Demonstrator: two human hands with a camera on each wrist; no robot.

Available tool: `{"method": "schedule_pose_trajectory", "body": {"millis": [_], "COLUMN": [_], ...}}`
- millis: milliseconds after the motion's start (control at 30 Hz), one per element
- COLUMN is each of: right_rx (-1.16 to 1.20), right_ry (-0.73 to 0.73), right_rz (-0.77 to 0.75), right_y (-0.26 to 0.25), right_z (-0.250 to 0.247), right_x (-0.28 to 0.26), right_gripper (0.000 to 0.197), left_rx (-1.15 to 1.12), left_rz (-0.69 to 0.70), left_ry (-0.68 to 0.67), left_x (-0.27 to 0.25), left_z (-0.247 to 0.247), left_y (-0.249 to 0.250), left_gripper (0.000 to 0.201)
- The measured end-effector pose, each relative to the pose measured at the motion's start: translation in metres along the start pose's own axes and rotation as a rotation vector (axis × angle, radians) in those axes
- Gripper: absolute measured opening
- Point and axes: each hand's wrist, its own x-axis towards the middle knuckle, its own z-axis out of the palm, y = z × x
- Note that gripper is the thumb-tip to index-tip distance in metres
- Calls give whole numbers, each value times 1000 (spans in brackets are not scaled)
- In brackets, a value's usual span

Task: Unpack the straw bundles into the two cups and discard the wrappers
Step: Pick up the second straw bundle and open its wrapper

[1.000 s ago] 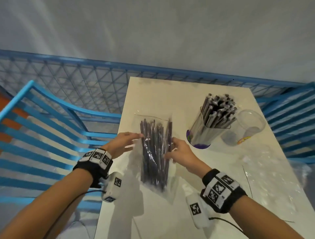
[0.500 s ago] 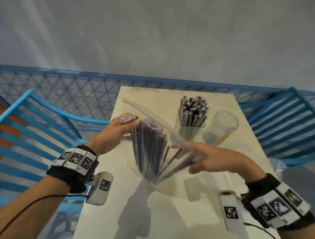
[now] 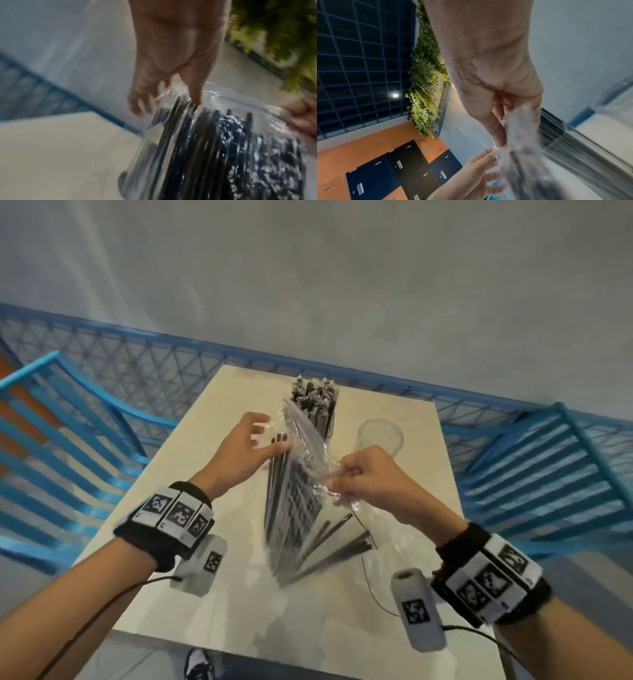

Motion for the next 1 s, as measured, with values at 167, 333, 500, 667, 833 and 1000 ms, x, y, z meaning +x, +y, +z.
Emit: {"method": "schedule_pose_trajectory", "body": {"millis": [167,333,500,667,833,1000], "right_rx": [128,55,79,50,-93,-137], "right_ry": [-13,-18,-9,17,42,41], "right_rz": [78,-35,-99,-162,-258,-282], "right_y": [21,22,24,21,4,-1], "right_z": [15,31,37,40,46,48], "right_x": [-4,-2,-2,0,-3,-7], "right_gripper": [18,27,26,21,34,20], "left_rx": [115,-124,-175,-214,-129,-60], "left_rz": [-84,-306,-314,-391,-354,-321], "left_ry": [160,-176,-127,-90,-117,-88], "left_x": [-27,-50,-50,-53,-56,-57], "left_z": [22,51,41,33,29,12], "left_y": [14,36,35,37,43,50], "left_gripper": [27,42,14,31,26,19]}}
